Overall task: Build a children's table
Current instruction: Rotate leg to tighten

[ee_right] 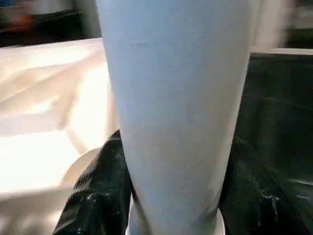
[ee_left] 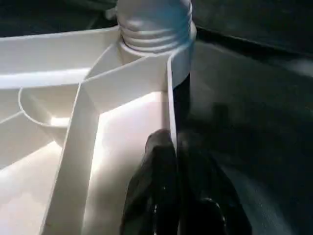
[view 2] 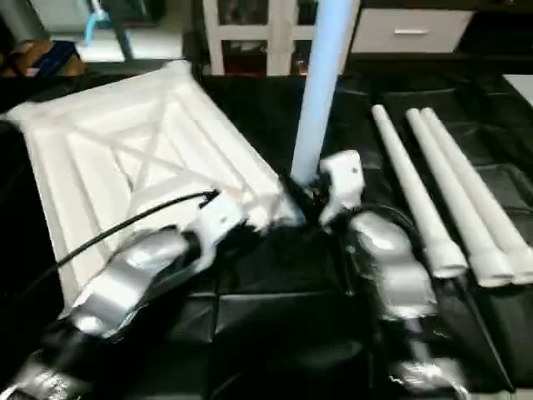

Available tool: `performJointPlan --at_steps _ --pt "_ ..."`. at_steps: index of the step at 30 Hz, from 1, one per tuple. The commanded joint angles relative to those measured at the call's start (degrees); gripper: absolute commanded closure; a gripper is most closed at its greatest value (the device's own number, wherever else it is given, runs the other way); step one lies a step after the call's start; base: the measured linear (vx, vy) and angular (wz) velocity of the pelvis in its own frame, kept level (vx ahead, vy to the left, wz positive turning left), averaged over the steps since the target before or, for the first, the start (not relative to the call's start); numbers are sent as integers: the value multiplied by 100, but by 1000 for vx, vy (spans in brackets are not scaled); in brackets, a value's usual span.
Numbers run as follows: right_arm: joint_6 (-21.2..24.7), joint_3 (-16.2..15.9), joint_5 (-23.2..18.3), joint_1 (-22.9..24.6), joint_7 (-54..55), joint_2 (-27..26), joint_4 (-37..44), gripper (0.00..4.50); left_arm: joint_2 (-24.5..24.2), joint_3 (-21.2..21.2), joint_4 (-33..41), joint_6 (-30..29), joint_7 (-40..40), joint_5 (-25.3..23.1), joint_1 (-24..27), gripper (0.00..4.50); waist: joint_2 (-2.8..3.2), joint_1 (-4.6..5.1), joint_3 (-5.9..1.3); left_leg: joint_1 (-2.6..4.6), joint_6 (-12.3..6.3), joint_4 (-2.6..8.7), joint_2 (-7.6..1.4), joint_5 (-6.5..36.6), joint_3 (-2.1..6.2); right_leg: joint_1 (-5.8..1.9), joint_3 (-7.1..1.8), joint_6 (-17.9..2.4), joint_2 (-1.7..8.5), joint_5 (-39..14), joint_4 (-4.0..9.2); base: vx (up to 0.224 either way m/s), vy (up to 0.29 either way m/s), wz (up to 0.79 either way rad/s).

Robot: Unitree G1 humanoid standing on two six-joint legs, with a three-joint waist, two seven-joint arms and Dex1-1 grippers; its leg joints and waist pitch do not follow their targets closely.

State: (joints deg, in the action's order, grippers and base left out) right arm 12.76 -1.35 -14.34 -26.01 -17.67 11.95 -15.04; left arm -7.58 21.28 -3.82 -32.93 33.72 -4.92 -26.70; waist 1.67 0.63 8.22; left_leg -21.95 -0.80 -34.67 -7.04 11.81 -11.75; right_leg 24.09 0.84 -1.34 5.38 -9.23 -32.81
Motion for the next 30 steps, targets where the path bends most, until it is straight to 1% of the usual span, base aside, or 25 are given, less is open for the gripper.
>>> performJointPlan --at_steps 1,2,3,5,6,7,8,10,12,15,16,17,18,19,20,21,22,23,24,25,26,27,28,29,30 --pt "236 338 286 80 927 -71 -859 256 238 149 47 -170 -99 128 20 450 -60 -1 -331 137 68 578 -509 1855 324 -142 -160 -967 324 -2538 429 0 0 0" --pt "40 388 405 -101 1414 -402 -1165 256 611 52 -91 -331 -403 168 -142 450 -69 9 -344 126 92 587 -512 1900 336 -158 -153 -930 332 -2479 430 0 0 0" --pt "-96 355 483 -225 1660 -610 -1362 257 828 17 -174 -386 -549 174 -246 450 -78 39 -349 127 91 580 -501 1895 325 -133 -157 -938 333 -2393 447 0 0 0" --pt "-248 295 501 -354 1728 -788 -1534 257 965 2 -243 -391 -659 145 -336 450 -81 47 -364 112 44 587 -501 1857 332 -161 -146 -910 331 -2243 444 0 0 0" --pt "-248 295 501 -354 1728 -788 -1534 257 965 2 -243 -391 -659 145 -336 450 -81 49 -363 85 -36 596 -500 1806 332 -184 -139 -905 326 -2075 440 0 0 0" --pt "-373 244 503 -445 1652 -886 -1615 257 980 -10 -275 -352 -692 112 -381 450 -107 41 -369 89 -83 597 -504 1779 322 -183 -141 -896 326 -2013 447 0 0 0" --pt "-472 167 504 -489 1474 -915 -1586 257 958 -41 -298 -316 -717 82 -403 450 -89 35 -369 99 -149 593 -507 1738 313 -167 -151 -926 329 -1891 437 0 0 0" --pt "-562 87 529 -504 1293 -889 -1486 257 896 -79 -302 -273 -731 50 -403 450 -99 19 -370 98 -245 592 -519 1620 300 -177 -156 -1002 326 -1631 417 0 0 0" --pt "-722 82 609 -551 1283 -857 -1509 201 839 -130 -306 -282 -739 33 -399 450 -95 20 -376 87 -316 589 -525 1456 294 -195 -157 -1093 324 -1377 390 0 0 0" --pt "-895 127 679 -609 1260 -788 -1580 185 759 -195 -288 -330 -706 46 -376 450 -98 17 -384 98 -395 571 -524 1348 281 -196 -157 -1185 335 -1290 382 0 0 0" --pt "-960 134 703 -617 1220 -754 -1577 167 730 -207 -281 -335 -707 42 -369 450 -95 -15 -416 128 -485 536 -522 1141 251 -180 -164 -1277 327 -1063 370 0 0 0" --pt "-1010 132 739 -615 1193 -723 -1552 167 707 -210 -280 -327 -709 36 -367 450 -91 -25 -419 132 -530 529 -523 1021 240 -173 -162 -1308 312 -913 356 0 0 0" --pt "-1045 127 754 -587 1130 -682 -1439 149 673 -202 -250 -323 -680 39 -353 450 -87 -39 -420 116 -645 517 -526 794 235 -182 -158 -1380 306 -629 320 0 0 0" --pt "-1059 123 761 -565 1095 -660 -1361 143 652 -194 -225 -321 -657 42 -340 450 -92 -50 -426 112 -693 513 -528 706 233 -190 -154 -1416 305 -521 304 0 0 0" --pt "-1064 121 759 -550 1070 -649 -1310 143 639 -189 -207 -322 -641 45 -331 450 -98 -62 -450 95 -807 484 -524 451 238 -220 -150 -1474 316 -237 256 0 0 0" --pt "-1026 87 751 -513 963 -583 -1157 130 563 -141 -128 -275 -514 72 -292 450 -98 -74 -465 74 -951 453 -524 156 238 -233 -152 -1547 332 68 214 0 0 0" --pt "-968 73 740 -464 870 -493 -968 120 442 -61 4 -201 -309 116 -223 450 -114 -112 -508 60 -1136 401 -513 -224 245 -259 -146 -1565 331 461 146 0 0 0" --pt "-911 71 715 -415 760 -389 -790 111 301 23 152 -107 -108 154 -140 450 -116 -118 -519 47 -1244 379 -515 -438 246 -253 -146 -1605 331 685 106 0 0 0" --pt "-874 70 631 -365 547 -279 -622 111 154 96 301 -8 94 198 -50 450 -113 -139 -499 30 -1441 357 -506 -627 246 -232 -128 -1628 315 814 95 0 0 0" --pt "-855 73 535 -318 288 -139 -479 111 -22 170 475 110 327 260 61 450 -117 -136 -476 23 -1497 361 -521 -579 239 -222 -135 -1633 328 710 110 0 0 0" --pt "-828 68 479 -277 101 -22 -363 111 -164 224 615 209 505 308 155 450 -113 -161 -455 33 -1514 368 -532 -345 234 -215 -136 -1605 342 387 137 0 0 0" --pt "-800 61 399 -213 -182 119 -213 111 -322 273 765 307 696 364 262 450 -101 -164 -428 34 -1437 395 -547 -98 233 -203 -138 -1577 342 -38 179 0 0 0" --pt "-771 43 296 -146 -464 246 -68 111 -442 302 876 371 834 405 345 450 -103 -181 -413 40 -1300 425 -565 147 245 -223 -135 -1536 346 -405 215 0 0 0" --pt "-700 -4 27 67 -1204 626 328 111 -729 355 1131 436 1125 495 542 450 -96 -192 -409 60 -1233 434 -576 251 245 -215 -140 -1518 341 -522 222 0 0 0" --pt "-694 -8 5 88 -1269 663 364 111 -754 359 1153 437 1149 503 558 450 -104 -203 -395 83 -1134 461 -603 423 250 -217 -146 -1465 329 -676 229 0 0 0"
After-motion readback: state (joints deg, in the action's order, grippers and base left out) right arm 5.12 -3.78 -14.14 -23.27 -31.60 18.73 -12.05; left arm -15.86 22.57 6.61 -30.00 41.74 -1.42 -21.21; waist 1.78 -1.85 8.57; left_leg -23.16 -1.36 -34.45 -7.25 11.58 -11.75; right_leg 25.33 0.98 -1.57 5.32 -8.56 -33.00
